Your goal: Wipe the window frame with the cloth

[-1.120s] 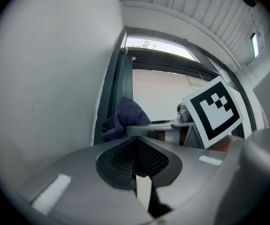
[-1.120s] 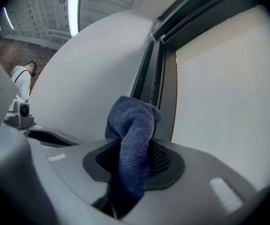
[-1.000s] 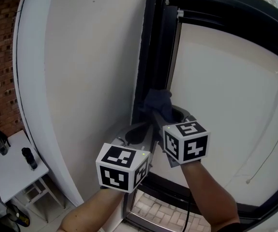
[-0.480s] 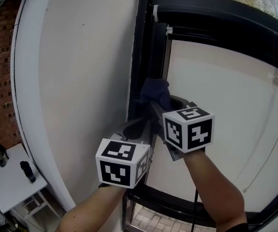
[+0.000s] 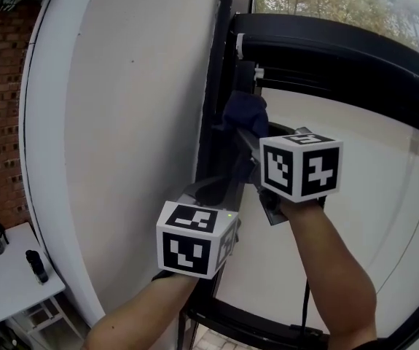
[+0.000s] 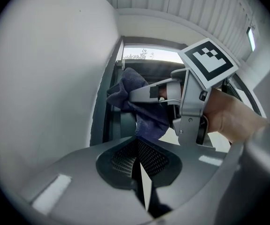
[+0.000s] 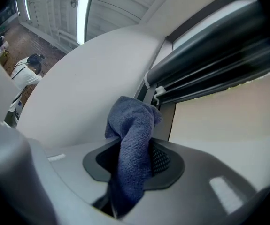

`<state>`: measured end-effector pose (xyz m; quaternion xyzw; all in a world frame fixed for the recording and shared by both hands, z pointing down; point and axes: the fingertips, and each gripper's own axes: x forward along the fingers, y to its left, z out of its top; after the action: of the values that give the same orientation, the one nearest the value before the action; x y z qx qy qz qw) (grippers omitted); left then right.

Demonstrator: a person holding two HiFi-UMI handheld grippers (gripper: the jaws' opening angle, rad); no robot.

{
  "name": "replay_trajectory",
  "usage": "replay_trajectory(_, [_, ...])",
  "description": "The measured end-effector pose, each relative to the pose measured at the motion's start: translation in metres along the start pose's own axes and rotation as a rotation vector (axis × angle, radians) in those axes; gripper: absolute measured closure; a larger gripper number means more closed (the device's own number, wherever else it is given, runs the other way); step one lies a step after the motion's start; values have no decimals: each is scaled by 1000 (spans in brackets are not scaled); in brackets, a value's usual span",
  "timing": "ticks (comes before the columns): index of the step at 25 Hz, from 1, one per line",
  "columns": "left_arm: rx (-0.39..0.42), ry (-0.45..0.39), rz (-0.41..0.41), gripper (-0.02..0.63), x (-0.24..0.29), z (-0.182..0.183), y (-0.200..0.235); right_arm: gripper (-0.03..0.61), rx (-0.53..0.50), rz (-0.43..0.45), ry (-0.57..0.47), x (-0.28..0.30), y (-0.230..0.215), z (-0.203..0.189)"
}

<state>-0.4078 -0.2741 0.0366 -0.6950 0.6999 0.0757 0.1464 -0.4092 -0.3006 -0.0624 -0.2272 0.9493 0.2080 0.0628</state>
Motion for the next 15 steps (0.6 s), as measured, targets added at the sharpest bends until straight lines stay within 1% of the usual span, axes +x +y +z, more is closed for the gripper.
replay_trajectory(3, [16,-21,3,620,4,16,4,449,26,9,-7,5,-6,11])
replay_trajectory(7, [33,-47,8,620,8,35,7,449,20,-9,-26,9,-12,27])
replay_trajectory(11, [60,-48,7,620,15,47,9,449,36,-25,-53,14,-20,48])
replay_trajectory(15, [71,-46,10,620,18,54,12,451,26,-61,-72,16,-25,63])
